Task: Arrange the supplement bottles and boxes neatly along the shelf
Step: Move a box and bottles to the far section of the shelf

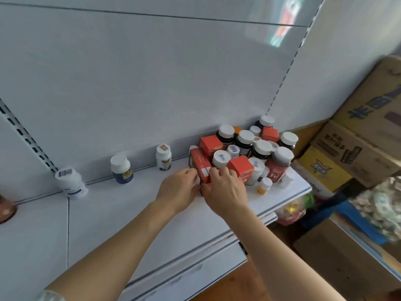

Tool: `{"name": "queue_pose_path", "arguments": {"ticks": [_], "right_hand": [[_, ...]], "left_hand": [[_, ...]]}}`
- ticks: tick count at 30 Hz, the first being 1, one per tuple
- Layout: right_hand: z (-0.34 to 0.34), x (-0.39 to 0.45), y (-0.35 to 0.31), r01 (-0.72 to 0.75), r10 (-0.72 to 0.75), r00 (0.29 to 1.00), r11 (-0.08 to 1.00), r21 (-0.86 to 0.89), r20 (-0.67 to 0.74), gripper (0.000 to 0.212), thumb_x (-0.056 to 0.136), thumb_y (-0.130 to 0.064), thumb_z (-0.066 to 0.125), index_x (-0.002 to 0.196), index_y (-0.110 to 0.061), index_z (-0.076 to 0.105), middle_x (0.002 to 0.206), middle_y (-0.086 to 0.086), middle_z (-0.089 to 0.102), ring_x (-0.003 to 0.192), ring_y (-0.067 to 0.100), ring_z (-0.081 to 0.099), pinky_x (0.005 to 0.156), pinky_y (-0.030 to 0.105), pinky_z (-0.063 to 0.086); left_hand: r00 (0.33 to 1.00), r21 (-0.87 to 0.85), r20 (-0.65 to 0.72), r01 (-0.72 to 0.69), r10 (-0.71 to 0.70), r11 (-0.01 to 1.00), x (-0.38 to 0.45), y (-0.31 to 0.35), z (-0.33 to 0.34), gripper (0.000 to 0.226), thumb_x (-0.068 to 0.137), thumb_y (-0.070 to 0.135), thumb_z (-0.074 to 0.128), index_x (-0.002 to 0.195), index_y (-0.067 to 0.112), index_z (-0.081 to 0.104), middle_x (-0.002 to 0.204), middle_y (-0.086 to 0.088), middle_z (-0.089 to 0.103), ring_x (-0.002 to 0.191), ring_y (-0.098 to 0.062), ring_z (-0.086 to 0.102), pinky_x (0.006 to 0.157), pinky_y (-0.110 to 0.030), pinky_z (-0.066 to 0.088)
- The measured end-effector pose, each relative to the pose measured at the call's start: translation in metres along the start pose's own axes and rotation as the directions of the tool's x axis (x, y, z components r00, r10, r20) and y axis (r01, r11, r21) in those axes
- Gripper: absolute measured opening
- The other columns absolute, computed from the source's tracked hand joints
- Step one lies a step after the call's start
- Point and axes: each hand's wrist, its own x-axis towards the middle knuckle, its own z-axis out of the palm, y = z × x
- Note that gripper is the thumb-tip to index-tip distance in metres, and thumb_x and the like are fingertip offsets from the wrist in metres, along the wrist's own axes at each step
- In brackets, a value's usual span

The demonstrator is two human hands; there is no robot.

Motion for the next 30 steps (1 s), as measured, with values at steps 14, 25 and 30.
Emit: {"name": "queue_pose_path", "arguments": {"ticks": [14,25,30], "right_hand": [[-0.041,0.001,0.045,0.328,-0.220,0.929,0.862,0.386,-0.299,0.017,0.088,-0.030,0.059,0.098,-0.016,0.062,0.090,0.002,0.063,0.075,0.025,0.058,0.061,0.033,0.045],[-0.064,-0.009,0.021,0.472,-0.479,0.859,0.605,0.642,-0.180,0.028,0.097,-0.020,0.056,0.123,-0.026,0.065,0.107,-0.007,0.058,0.096,-0.002,0.056,0.076,0.009,0.047],[-0.072,-0.032,-0.026,0.485,-0.555,0.822,0.562,0.670,-0.129,0.033,0.100,-0.020,0.052,0.131,-0.028,0.060,0.112,-0.008,0.053,0.096,0.013,0.062,0.081,0.024,0.053]], "left_hand": [[0.912,-0.321,-0.273,0.213,-0.306,0.923,-0.035,0.018,-0.046,0.010,0.093,0.028,0.060,0.102,0.024,0.061,0.103,0.006,0.060,0.087,-0.012,0.062,0.078,-0.036,0.052],[0.760,-0.380,-0.369,0.403,-0.536,0.833,-0.126,0.019,-0.095,0.037,0.095,0.032,0.059,0.131,0.024,0.056,0.121,0.007,0.061,0.096,-0.010,0.061,0.086,-0.028,0.049],[0.723,-0.374,-0.330,0.490,-0.606,0.788,-0.179,0.004,-0.119,0.038,0.097,0.034,0.056,0.133,0.022,0.058,0.121,0.002,0.059,0.098,-0.013,0.060,0.085,-0.029,0.050]]}}
